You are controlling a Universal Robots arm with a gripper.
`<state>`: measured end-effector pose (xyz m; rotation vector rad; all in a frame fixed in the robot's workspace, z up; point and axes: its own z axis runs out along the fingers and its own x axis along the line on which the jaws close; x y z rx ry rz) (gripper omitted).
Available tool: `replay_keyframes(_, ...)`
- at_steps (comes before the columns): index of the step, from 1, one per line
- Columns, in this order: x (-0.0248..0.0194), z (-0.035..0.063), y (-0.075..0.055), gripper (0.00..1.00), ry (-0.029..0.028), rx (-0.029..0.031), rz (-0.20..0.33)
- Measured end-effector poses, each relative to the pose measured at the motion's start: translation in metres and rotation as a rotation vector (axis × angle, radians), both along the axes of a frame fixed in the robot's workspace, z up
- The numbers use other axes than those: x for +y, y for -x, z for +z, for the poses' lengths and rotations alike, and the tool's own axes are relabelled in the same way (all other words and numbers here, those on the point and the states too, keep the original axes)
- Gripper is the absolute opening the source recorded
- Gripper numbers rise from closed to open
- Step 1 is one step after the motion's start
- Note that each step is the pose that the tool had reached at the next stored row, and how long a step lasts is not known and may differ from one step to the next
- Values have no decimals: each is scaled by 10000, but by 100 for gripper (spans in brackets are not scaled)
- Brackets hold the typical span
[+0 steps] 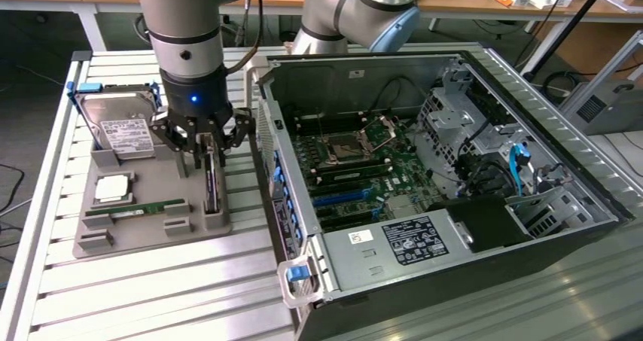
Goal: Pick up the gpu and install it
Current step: 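Pick up the gpu and move the gpu toward the slot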
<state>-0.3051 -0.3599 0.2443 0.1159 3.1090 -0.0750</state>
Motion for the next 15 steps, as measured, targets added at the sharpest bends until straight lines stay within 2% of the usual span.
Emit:
replay_keyframes(5,0,-1,0,42,0,1,0)
replay_keyframes(6,0,-1,0,40,0,0,0)
replay_keyframes(7,0,-1,0,34,0,0,0)
replay_keyframes(8,0,-1,0,34,1,1,0)
replay_keyframes(9,0,-1,0,28,0,0,1)
replay_keyframes(15,0,-1,0,27,0,0,0)
